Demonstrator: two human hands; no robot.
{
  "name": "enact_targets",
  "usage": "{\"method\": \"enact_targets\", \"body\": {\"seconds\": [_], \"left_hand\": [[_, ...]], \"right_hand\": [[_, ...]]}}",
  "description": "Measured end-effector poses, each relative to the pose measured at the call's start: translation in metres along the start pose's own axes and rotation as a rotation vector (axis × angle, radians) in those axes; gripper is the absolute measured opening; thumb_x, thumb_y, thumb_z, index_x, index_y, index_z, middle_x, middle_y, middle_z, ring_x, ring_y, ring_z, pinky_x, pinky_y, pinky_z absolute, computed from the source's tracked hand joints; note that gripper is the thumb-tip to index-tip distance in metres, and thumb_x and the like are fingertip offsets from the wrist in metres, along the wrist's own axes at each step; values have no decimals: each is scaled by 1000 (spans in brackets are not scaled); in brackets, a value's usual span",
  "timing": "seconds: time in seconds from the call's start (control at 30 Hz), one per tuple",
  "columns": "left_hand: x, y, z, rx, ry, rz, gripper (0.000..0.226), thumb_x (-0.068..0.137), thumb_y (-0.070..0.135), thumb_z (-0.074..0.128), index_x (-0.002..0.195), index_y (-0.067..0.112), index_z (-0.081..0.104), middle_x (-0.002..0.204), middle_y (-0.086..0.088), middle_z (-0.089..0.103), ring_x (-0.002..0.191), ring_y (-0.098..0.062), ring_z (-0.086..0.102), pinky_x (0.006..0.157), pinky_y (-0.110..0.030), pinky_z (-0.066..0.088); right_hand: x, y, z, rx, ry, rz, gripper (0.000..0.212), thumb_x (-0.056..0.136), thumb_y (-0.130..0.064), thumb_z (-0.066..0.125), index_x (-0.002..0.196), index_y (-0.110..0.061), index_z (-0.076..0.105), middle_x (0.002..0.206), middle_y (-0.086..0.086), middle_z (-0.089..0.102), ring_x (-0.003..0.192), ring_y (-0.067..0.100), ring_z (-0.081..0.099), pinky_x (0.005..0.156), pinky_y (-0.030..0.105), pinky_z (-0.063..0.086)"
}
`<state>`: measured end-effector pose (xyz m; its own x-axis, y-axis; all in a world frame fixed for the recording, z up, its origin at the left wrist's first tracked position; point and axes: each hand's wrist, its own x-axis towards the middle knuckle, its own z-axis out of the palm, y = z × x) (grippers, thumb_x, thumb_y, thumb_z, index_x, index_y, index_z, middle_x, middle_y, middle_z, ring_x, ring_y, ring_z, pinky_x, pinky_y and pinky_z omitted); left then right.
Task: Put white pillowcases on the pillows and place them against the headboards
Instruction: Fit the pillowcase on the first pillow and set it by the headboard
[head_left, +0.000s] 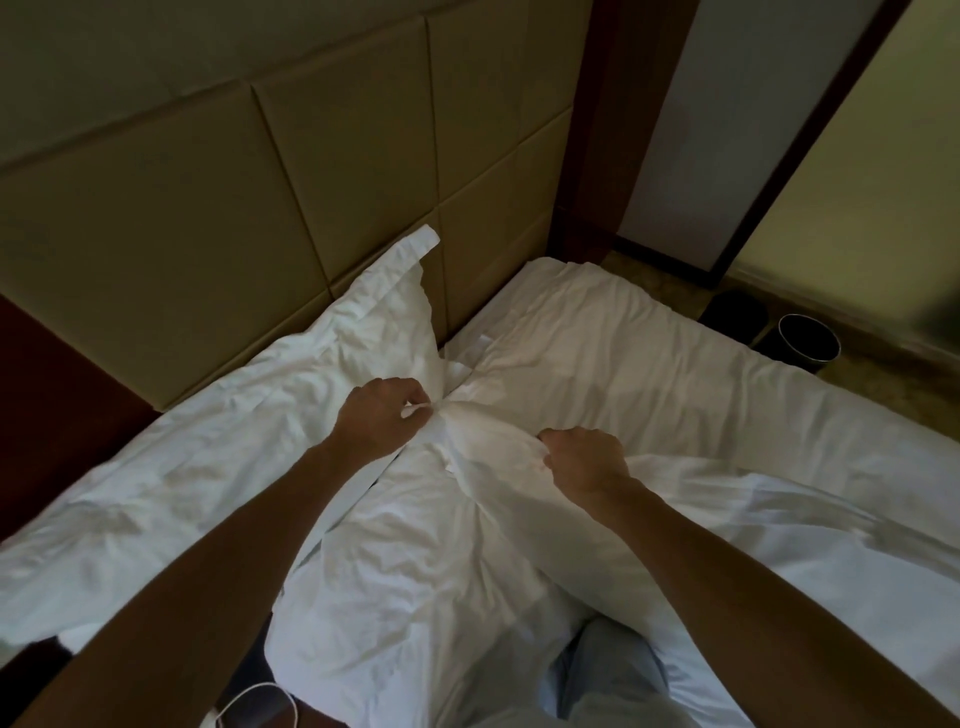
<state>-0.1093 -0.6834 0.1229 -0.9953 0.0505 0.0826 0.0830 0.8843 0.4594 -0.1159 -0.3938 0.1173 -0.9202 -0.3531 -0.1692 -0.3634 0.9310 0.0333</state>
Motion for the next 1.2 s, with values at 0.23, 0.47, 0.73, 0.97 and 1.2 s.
{"method": "enact_targets", "body": {"seconds": [0.23, 0.47, 0.73, 0.97, 1.2], "left_hand": [[5, 7, -6, 268, 80, 76, 10, 85, 37, 69, 82, 28, 70, 79, 10, 69, 72, -13, 59, 72, -34, 47], [11, 50, 11, 254, -21, 344, 42, 88, 52, 54, 122, 27, 57, 116, 2, 65, 110, -19, 57, 97, -39, 42], [28, 97, 85, 579, -325, 558, 69, 85, 65, 13, 127, 32, 58, 117, 1, 67, 106, -24, 61, 100, -42, 37], [63, 103, 113, 611, -240, 667, 52, 92, 56, 29, 117, 31, 68, 97, 1, 73, 82, -26, 68, 88, -47, 45], [67, 102, 106, 644, -267, 636, 37, 90, 51, 59, 122, 34, 66, 105, 4, 73, 89, -22, 70, 91, -49, 48]], "right_hand": [[-4, 3, -1, 38, 19, 30, 19, 97, -27, 54, 114, -27, 61, 99, 0, 70, 94, 25, 68, 76, 34, 51], [-6, 5, 2, 53, 34, 15, 24, 96, -29, 54, 119, -26, 60, 101, 1, 70, 93, 25, 68, 72, 33, 47], [-33, 49, -10, 345, -244, -124, 74, 92, -32, 59, 154, -24, 20, 145, 9, 48, 129, 29, 49, 103, 43, 43], [-93, 207, -17, 101, -243, 287, 69, 95, -11, 46, 155, -15, 14, 138, 17, 51, 119, 34, 54, 101, 47, 44], [-122, 311, 8, 101, -256, 544, 58, 99, -21, 40, 152, -13, 19, 134, 15, 56, 118, 33, 56, 101, 48, 40]]}}
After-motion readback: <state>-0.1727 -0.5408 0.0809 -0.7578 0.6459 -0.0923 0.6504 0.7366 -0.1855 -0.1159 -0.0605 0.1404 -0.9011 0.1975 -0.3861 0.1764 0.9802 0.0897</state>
